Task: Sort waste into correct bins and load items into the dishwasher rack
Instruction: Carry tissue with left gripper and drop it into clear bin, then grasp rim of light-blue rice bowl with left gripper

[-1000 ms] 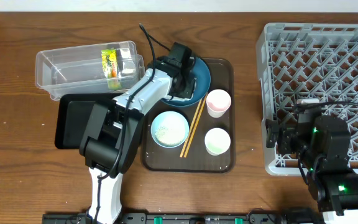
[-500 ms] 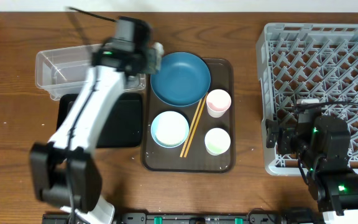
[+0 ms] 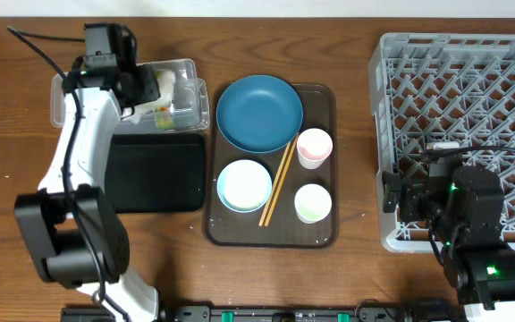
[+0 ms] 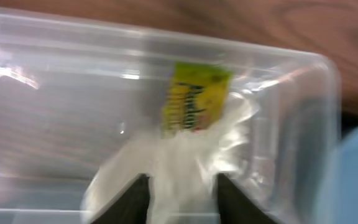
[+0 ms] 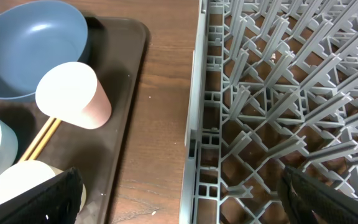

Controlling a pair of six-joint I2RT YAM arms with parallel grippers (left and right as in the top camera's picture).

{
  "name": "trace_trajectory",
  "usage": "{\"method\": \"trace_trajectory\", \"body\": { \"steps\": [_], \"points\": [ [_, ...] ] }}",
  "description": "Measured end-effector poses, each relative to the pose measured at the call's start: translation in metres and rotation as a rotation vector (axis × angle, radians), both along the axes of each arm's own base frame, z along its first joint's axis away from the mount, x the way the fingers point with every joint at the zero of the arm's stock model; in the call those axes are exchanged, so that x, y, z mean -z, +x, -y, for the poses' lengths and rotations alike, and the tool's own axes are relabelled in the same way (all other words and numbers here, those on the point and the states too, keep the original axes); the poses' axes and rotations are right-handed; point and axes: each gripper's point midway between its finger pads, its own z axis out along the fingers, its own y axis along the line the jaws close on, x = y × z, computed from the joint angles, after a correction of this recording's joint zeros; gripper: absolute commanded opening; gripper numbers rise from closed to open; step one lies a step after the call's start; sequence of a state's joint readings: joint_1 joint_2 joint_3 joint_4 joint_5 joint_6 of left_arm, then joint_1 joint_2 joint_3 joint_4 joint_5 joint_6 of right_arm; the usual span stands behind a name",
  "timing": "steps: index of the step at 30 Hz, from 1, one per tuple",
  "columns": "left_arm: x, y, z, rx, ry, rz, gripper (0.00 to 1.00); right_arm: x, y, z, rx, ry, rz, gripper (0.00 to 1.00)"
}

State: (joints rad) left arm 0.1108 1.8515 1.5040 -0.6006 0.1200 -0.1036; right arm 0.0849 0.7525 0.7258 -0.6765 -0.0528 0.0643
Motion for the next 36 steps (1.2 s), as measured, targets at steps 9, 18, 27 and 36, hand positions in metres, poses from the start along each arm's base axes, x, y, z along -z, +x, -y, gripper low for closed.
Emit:
{"method": "trace_trajectory", "body": {
  "steps": [9,18,27,36],
  "points": [
    [-0.009,-0.009,-0.006,-0.018,-0.003,-0.007,0.49,0.000,0.000,0.000,0.000,0.000,0.001,0.99],
    [-0.083,-0.053,0.060,0.134,-0.047,0.064,0.49,0.000,0.000,0.000,0.000,0.000,0.000,0.99],
    [-0.040,-0.098,0.151,0.367,-0.094,-0.169,0.50,0.000,0.000,0.000,0.000,0.000,0.000,0.99],
    [-0.031,-0.141,0.196,0.493,-0.082,-0.288,0.50,0.001,-0.001,0.000,0.000,0.000,-0.005,0.99]
  ]
}}
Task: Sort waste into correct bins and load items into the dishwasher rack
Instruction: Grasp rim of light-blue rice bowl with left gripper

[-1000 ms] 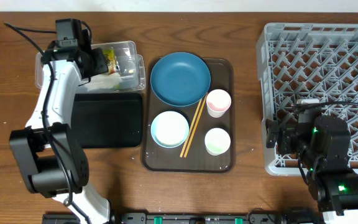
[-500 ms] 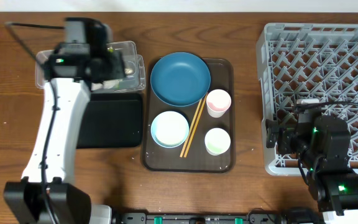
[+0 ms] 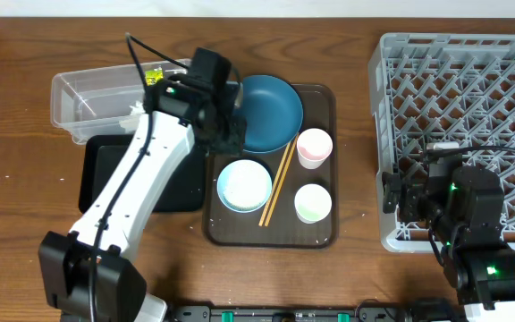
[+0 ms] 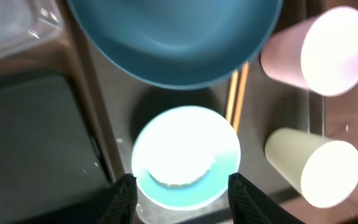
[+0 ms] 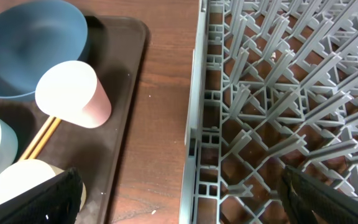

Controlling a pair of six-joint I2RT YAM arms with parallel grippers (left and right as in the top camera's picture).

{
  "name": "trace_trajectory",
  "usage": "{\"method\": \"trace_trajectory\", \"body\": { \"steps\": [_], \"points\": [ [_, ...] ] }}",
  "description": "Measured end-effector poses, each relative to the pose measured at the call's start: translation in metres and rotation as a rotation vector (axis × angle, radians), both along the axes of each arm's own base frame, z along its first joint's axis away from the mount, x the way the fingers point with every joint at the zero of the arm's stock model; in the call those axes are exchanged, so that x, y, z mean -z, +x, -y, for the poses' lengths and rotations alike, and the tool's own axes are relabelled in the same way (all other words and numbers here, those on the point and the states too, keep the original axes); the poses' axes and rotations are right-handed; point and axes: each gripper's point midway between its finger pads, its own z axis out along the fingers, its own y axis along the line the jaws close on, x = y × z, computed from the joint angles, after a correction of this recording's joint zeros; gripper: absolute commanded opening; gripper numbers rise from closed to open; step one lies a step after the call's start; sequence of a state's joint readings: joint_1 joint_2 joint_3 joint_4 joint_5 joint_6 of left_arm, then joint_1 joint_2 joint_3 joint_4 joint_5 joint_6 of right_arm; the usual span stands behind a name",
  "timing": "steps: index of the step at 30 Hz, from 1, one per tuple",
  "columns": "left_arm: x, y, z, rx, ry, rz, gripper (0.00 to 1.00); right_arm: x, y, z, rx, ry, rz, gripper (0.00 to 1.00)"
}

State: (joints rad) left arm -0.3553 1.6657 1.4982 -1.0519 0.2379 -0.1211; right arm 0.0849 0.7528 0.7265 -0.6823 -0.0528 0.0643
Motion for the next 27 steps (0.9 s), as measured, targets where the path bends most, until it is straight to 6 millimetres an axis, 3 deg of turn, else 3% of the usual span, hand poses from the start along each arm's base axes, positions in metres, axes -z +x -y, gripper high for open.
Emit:
{"method": "trace_trajectory", "body": {
  "steps": [9,24,27],
  "points": [
    [0.017,-0.021,0.031,0.027,-0.004,-0.041,0.50,0.002,0.000,0.000,0.000,-0.001,-0.007,0.99],
    [0.108,-0.048,0.077,0.052,0.093,-0.244,0.49,0.002,0.000,0.000,0.000,-0.001,-0.008,0.99],
    [0.124,-0.053,0.078,0.043,0.121,-0.282,0.38,0.002,0.000,0.000,0.000,-0.001,-0.008,0.99]
  ]
}}
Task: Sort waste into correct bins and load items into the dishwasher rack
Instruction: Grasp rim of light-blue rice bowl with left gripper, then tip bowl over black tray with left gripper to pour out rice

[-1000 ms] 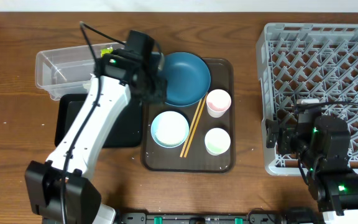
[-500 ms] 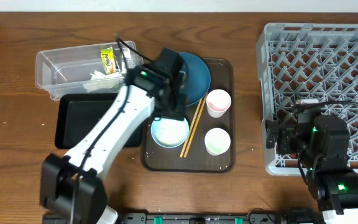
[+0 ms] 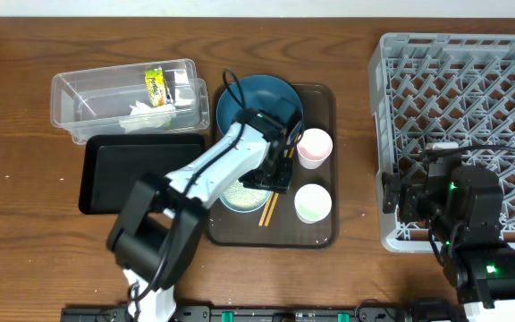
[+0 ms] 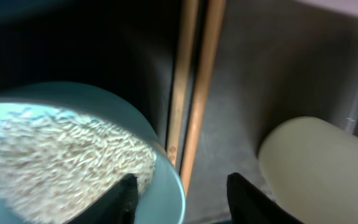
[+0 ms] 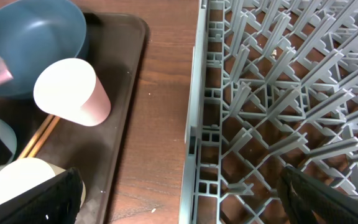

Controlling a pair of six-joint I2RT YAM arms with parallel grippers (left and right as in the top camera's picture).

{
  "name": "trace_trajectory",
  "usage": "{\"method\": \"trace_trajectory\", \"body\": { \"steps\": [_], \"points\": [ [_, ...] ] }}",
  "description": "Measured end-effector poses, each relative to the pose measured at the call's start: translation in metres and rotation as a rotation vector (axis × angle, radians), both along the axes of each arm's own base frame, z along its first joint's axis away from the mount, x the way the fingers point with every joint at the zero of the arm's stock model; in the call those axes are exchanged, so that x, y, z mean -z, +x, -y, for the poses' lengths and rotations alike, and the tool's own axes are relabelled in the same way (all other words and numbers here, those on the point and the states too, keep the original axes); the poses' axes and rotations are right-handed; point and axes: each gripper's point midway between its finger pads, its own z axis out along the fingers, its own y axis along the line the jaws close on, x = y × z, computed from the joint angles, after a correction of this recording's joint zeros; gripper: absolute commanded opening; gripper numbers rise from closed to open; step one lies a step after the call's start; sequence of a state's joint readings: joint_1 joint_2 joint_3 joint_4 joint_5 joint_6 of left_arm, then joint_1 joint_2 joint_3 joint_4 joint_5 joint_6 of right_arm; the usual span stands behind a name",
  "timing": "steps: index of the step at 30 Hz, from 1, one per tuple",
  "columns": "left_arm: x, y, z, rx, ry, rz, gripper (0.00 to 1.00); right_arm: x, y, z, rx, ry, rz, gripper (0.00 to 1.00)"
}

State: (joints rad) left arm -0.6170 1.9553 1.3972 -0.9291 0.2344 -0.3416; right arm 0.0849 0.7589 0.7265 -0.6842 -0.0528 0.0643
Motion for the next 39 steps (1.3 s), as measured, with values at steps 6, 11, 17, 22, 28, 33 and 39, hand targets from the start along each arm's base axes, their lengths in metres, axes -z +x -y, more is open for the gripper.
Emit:
{"method": "trace_trajectory", "body": {
  "steps": [6,11,17,22,28,33,39],
  "points": [
    [0.016,-0.003,-0.002,-0.009,0.030,-0.037,0.09,0.000,0.000,0.000,0.000,0.000,0.000,0.99],
    [0.013,-0.003,-0.005,-0.017,0.043,-0.032,0.06,0.000,0.000,0.000,0.000,0.000,0.000,0.99],
    [0.006,-0.005,-0.010,-0.019,0.058,-0.025,0.06,0.000,0.000,0.000,0.000,0.000,0.000,0.99],
    [-0.012,-0.004,-0.021,-0.041,0.060,-0.010,0.06,0.000,0.000,0.000,0.000,0.000,0.000,0.99],
    [-0.057,0.007,-0.042,-0.090,0.006,0.079,0.06,0.000,0.000,0.000,0.000,0.000,0.000,0.99],
    [-0.091,0.017,-0.068,-0.154,-0.039,0.150,0.06,0.000,0.000,0.000,0.000,0.000,0.000,0.99],
    [-0.112,0.038,-0.108,-0.265,-0.193,0.158,0.06,0.000,0.000,0.000,0.000,0.000,0.000,0.99]
  ]
}}
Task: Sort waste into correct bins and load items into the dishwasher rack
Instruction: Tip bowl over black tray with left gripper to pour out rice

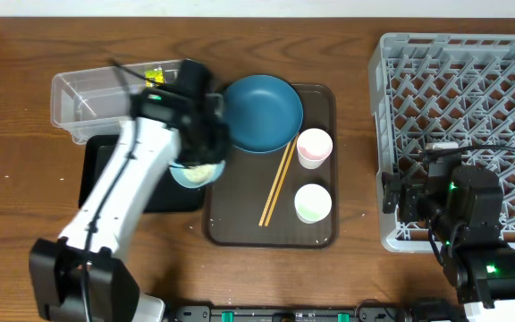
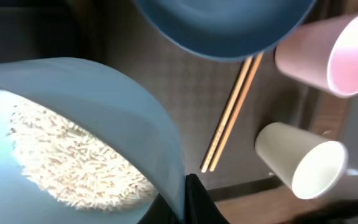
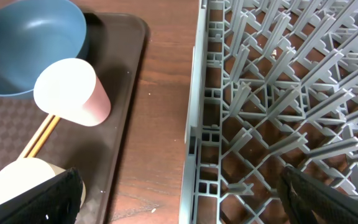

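My left gripper (image 2: 182, 200) is shut on the rim of a light blue bowl of rice (image 2: 73, 143). In the overhead view the bowl (image 1: 195, 170) hangs over the seam between the black bin (image 1: 114, 179) and the brown tray (image 1: 316, 231). On the tray remain a dark blue plate (image 1: 257, 112), a pink cup (image 1: 314, 148), a cream cup (image 1: 313, 203) and chopsticks (image 1: 277, 183). My right gripper (image 3: 185, 205) stands open at the left edge of the grey dishwasher rack (image 3: 278, 93), with nothing between its fingers.
A clear plastic bin (image 1: 88, 98) at the back left holds a yellow wrapper and white paper. The rack (image 1: 459, 116) fills the right side of the table. The right arm's base (image 1: 477, 233) sits at the rack's near edge.
My left gripper was open with its fingers either side of the rice bowl's rim on the tray. Now it is shut on that rim, and the bowl is to the left, off the tray. The right arm is unchanged.
First my left gripper was over the clear bin with white paper between its fingers. Then it was open above the rice bowl on the tray, then down at the bowl's rim. Now it holds the bowl by the black bin. The right arm stayed still throughout.
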Controlling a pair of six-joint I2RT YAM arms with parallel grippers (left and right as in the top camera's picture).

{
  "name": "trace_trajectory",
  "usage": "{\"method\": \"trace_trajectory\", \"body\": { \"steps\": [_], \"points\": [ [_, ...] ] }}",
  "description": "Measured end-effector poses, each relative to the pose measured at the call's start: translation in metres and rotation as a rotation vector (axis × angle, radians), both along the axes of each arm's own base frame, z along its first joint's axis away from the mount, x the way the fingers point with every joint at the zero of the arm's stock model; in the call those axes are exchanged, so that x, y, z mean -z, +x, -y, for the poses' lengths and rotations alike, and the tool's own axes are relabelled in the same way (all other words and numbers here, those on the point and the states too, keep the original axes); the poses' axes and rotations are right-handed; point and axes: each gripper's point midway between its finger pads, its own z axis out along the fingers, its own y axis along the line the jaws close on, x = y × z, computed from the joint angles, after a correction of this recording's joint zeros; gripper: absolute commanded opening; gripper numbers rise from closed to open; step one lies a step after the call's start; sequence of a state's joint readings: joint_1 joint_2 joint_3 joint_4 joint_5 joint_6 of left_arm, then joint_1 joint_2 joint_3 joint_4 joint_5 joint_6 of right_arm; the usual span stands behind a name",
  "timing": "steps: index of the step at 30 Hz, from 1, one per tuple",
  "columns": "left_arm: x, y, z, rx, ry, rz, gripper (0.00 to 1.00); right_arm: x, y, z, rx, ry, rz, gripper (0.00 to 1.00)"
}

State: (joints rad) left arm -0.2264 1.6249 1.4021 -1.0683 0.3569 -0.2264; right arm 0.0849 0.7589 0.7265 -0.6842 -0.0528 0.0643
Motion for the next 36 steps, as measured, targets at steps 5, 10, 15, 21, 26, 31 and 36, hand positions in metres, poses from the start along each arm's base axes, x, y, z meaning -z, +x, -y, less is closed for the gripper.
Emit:
{"method": "trace_trajectory", "body": {
  "steps": [5,10,15,21,26,31,36],
  "points": [
    [-0.008,0.016,-0.037,-0.076,-0.174,0.020,0.06,0.000,0.000,0.000,0.000,0.000,0.000,0.99],
    [-0.003,0.010,-0.069,-0.134,-0.378,0.022,0.06,0.000,0.000,0.000,0.000,0.000,0.000,0.99],
    [-0.005,0.003,-0.087,-0.172,-0.598,0.088,0.06,0.000,0.000,0.000,0.000,0.000,0.000,0.99],
    [-0.018,0.003,-0.101,-0.202,-0.823,0.205,0.06,0.000,0.000,0.000,0.000,0.000,0.000,0.99],
    [-0.019,0.008,-0.113,-0.283,-0.960,0.217,0.06,0.000,0.000,0.000,0.000,0.000,0.000,0.99],
    [-0.024,0.014,-0.123,-0.348,-1.068,0.223,0.06,0.000,0.000,0.000,0.000,0.000,0.000,0.99],
    [-0.029,0.016,-0.125,-0.369,-1.111,0.231,0.06,0.000,0.000,0.000,0.000,0.000,0.000,0.99]
  ]
}}
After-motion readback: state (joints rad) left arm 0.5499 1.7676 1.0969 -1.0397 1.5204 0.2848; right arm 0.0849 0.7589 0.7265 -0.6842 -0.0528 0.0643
